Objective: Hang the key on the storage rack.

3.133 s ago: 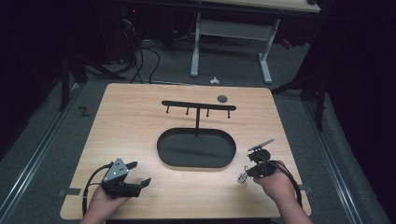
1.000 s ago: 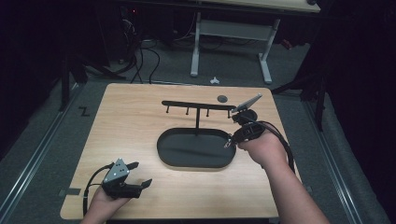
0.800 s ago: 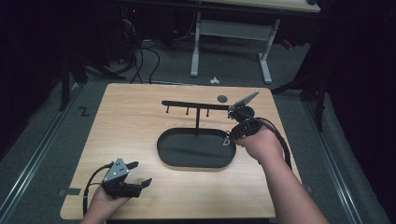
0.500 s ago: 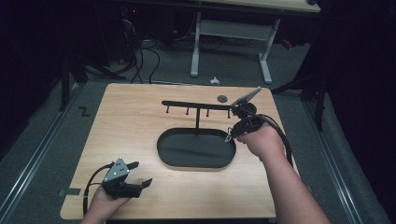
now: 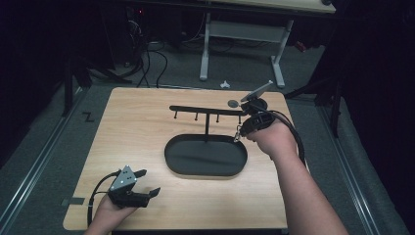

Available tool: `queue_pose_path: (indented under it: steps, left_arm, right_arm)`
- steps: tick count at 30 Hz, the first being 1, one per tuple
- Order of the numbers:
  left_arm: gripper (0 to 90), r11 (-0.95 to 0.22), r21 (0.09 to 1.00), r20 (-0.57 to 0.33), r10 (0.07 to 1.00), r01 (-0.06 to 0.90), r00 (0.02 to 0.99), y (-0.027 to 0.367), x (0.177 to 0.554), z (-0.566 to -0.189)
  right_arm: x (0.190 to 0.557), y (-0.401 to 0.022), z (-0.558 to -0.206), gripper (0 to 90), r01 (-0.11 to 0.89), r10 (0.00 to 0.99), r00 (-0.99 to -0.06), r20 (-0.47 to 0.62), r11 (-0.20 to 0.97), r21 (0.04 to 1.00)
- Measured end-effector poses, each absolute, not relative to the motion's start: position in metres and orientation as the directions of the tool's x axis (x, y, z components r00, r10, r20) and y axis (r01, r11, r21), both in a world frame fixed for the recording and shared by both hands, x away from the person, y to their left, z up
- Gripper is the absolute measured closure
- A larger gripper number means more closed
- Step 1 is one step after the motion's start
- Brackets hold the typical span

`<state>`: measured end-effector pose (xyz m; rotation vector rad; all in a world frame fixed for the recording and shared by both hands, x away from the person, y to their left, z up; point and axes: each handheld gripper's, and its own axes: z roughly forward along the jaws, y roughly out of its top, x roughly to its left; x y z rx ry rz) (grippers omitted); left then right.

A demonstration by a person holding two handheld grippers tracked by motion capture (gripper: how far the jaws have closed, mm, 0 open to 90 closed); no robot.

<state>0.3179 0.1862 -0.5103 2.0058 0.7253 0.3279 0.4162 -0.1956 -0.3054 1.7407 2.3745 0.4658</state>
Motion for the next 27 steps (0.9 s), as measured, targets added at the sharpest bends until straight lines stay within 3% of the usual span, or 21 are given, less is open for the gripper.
queue_pose_path:
  steps: [27]
  left_arm:
    - [17.3,-0.376,0.856,-0.061,0.609,0.355,0.791,0.189,0.315,-0.510]
  right_arm:
    - [0.444,-0.209,-0.311,87.3,0.910,0.964,-0.257,0.063,0.220,0.351]
